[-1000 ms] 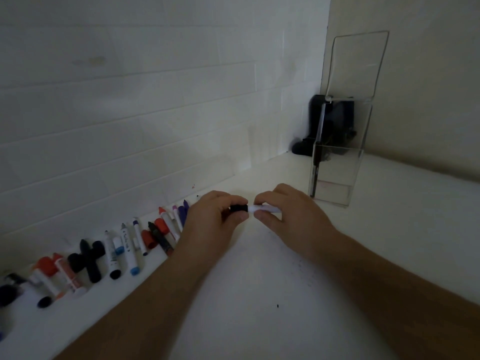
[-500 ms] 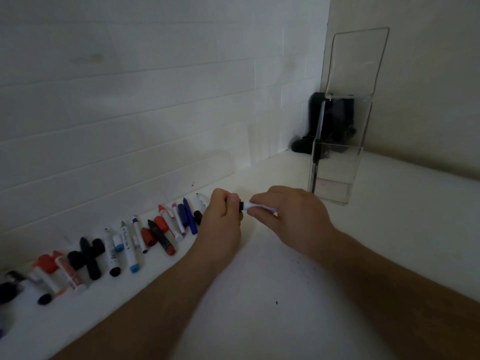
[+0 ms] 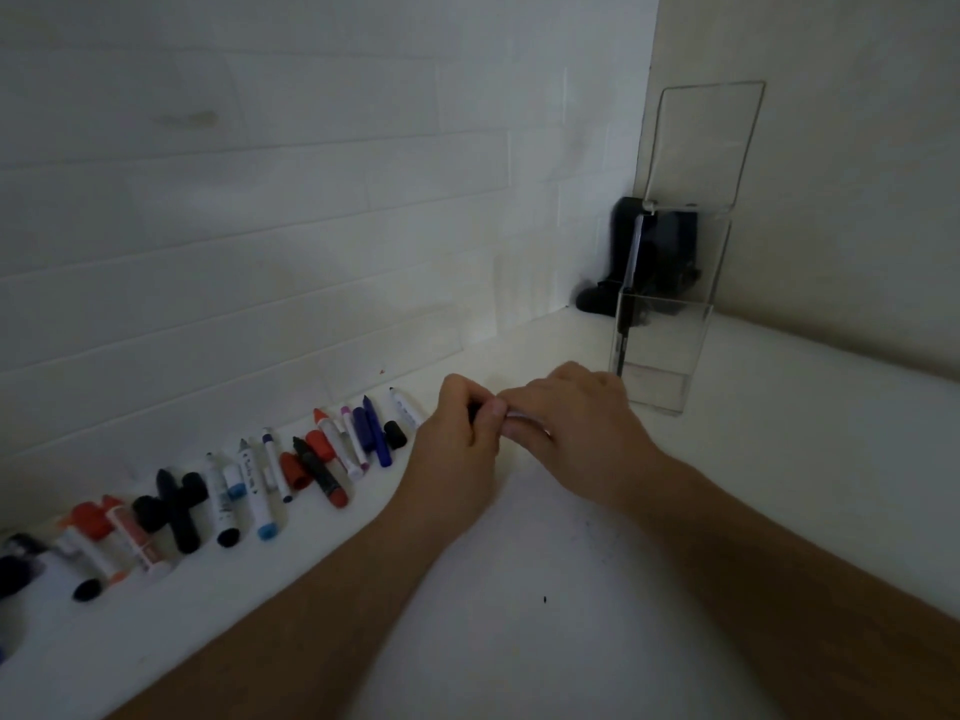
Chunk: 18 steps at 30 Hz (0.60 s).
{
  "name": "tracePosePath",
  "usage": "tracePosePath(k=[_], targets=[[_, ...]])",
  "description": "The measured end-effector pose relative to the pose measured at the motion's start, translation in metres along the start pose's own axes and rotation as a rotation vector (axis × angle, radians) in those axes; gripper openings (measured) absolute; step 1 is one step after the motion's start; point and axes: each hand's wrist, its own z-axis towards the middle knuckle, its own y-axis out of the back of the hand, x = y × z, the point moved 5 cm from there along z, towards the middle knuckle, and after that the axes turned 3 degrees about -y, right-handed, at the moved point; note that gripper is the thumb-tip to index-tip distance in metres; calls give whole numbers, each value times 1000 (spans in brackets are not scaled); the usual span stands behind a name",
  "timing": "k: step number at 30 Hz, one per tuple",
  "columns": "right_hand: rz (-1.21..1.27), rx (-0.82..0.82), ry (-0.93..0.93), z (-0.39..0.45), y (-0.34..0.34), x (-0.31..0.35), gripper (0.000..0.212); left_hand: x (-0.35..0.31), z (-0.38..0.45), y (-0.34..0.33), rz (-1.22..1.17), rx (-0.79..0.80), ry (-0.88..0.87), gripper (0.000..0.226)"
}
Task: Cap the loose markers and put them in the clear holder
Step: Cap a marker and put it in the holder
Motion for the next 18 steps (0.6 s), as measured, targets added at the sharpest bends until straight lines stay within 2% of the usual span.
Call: tracePosePath(k=[1,4,6,8,10,13,16,18], targets=[[-24,-8,-6,0,4,1,27,-2,0,0,-12,11,-16,8],[54,-59,-79,8,29,-2,13,-6,-2,-1,2,53,-66,32],[255,-233,-206,14,61,-14,9,-9,-5,-5,68,88,-140,38],[485,-475,-329,18,102,-29,13,-11,-7,-11,131,142,-192,40],[563,-624,-411,23,134,-49,14,-10,-7,-17,178,174,-209,39],[374,-565,-485,36,148,-80,13,-7,-7,-19,211,187,-222,35],[191,-375,-524,41,129,-103,19,-5,-8,-20,225,199,-229,30],[125,-231,-544,41,108,-110,33,-4,-9,-19,225,201,-226,29]])
